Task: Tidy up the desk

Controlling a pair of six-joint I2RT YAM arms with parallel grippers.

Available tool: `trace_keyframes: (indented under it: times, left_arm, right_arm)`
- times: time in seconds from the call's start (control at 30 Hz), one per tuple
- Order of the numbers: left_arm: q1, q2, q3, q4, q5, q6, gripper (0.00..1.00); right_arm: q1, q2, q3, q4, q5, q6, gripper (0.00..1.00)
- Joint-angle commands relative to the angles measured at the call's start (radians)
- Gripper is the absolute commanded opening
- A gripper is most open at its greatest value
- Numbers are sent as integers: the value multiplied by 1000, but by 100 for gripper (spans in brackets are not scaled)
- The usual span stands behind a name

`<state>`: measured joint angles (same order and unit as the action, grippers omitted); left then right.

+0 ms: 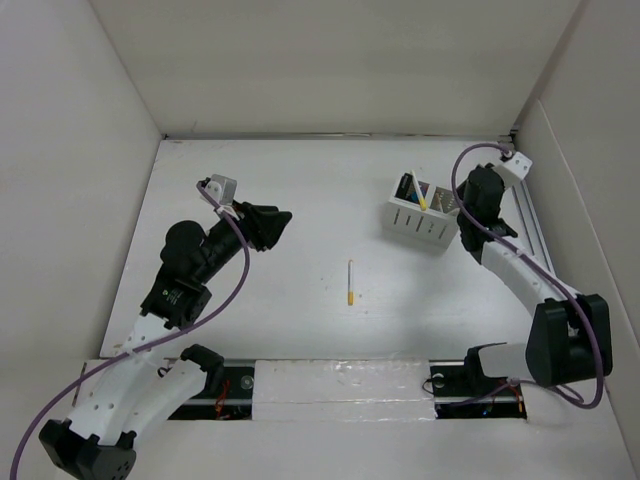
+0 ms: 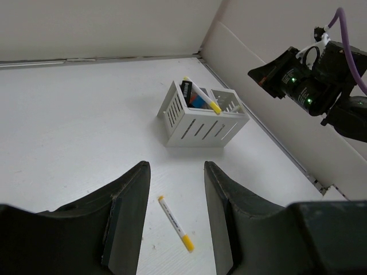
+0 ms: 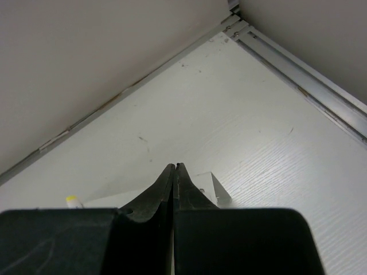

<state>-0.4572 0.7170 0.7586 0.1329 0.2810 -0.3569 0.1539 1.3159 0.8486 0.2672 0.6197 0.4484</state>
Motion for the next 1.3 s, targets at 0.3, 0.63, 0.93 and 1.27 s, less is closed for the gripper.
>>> trace_keyframes:
  times: [0.3,0.63,0.93,1.27]
  left_arm:
    - [-3,-1,4,53,3,-1,39]
    - [-3,15,7,51,12,1,39]
    - [-3,-1,5,53,14,-1,39]
    - [-3,-5,4,53,6,1,39]
  right_arm:
    - [58,219,294,-227,-440,-166,34]
    - [58,266,336,-336,-505,-169,35]
    - [49,309,320,-321,-572,-143,35]
    - [39,244,261,-218,-526,-94,6]
